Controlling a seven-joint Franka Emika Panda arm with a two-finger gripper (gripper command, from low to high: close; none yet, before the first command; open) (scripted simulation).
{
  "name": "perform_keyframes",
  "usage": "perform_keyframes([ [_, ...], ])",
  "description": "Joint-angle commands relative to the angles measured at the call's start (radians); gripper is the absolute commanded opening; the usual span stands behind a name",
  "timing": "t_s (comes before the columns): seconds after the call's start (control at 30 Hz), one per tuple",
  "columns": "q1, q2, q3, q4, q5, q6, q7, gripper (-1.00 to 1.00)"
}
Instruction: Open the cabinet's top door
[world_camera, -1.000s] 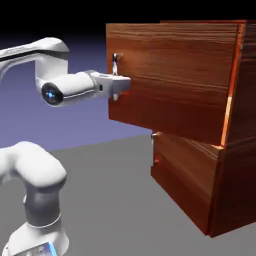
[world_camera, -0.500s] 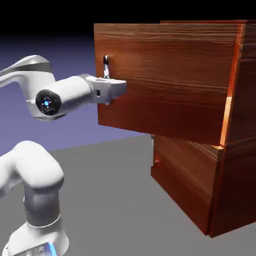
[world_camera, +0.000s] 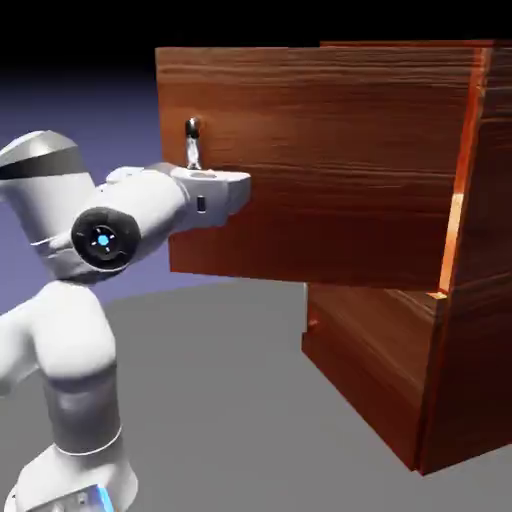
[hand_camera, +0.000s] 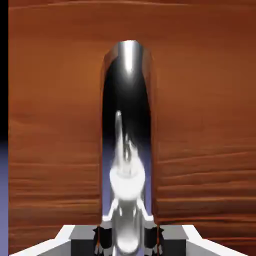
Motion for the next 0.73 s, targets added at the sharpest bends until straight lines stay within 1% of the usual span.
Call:
perform_keyframes([
  [0.0, 0.014, 0.0, -0.036, 0.023, -0.035, -0.031, 0.006, -1.0],
  [0.27, 0.17, 0.059, -0.263, 0.296, -0.207, -0.351, 0.007, -1.0],
  [0.53, 0.384, 0.105, -0.371, 0.586, -0.277, -0.615, 0.023, -1.0],
  [0.67, 0.48, 0.119, -0.399, 0.711, -0.291, -0.718, 0.036, -1.0],
  [0.7, 0.48, 0.119, -0.399, 0.711, -0.291, -0.718, 0.036, 1.0],
])
